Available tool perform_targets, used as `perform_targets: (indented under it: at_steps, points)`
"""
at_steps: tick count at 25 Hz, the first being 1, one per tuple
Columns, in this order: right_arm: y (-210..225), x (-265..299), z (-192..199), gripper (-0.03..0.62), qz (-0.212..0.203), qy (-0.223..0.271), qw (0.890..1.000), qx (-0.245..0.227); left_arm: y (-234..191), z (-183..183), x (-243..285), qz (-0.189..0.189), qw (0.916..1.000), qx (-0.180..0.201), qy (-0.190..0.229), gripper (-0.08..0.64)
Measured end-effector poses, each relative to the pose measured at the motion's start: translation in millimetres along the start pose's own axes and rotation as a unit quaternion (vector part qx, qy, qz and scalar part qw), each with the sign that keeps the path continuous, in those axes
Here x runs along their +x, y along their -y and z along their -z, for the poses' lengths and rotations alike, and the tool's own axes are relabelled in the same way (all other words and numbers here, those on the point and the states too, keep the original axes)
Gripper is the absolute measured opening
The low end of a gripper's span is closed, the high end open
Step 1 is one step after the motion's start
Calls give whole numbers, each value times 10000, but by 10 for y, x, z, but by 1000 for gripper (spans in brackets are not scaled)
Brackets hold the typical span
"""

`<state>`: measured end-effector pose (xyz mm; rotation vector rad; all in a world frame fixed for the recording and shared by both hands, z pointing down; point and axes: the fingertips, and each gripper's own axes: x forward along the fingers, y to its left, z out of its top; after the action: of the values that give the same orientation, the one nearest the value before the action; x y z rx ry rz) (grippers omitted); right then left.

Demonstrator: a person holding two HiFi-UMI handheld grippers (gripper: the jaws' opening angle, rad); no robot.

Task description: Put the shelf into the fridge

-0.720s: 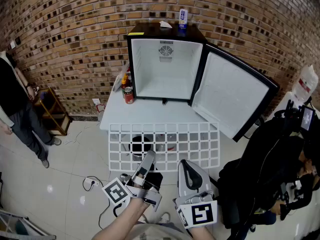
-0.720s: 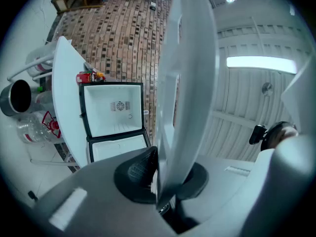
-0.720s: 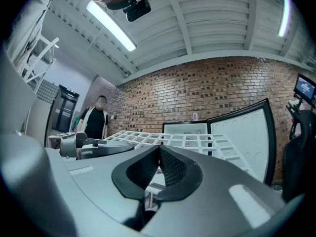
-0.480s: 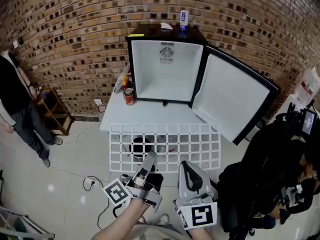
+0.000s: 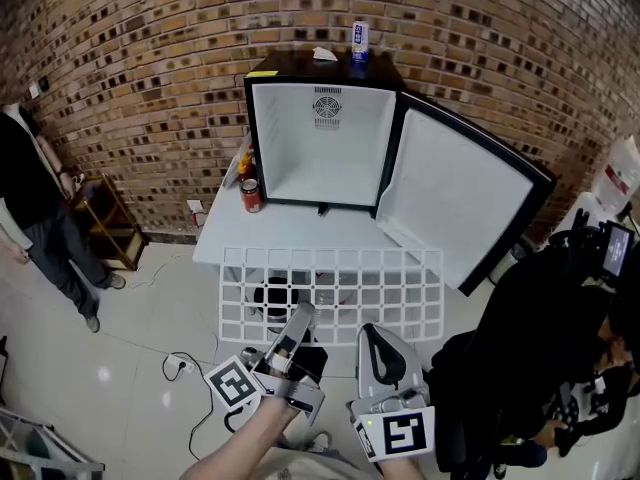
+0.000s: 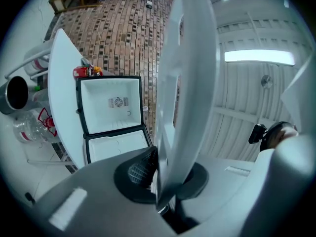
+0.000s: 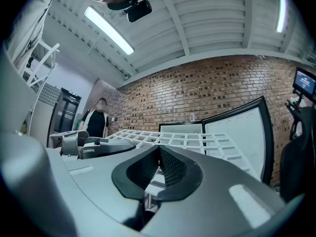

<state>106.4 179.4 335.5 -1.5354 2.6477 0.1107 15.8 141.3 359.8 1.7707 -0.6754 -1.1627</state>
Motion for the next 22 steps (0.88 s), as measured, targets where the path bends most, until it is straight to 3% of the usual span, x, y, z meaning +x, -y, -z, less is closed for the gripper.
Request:
perform_targets:
  at_steps: [22]
  points:
    - [258, 444, 174, 0, -121, -21, 9998, -148, -368, -210, 381, 95, 9997, -150, 175, 23]
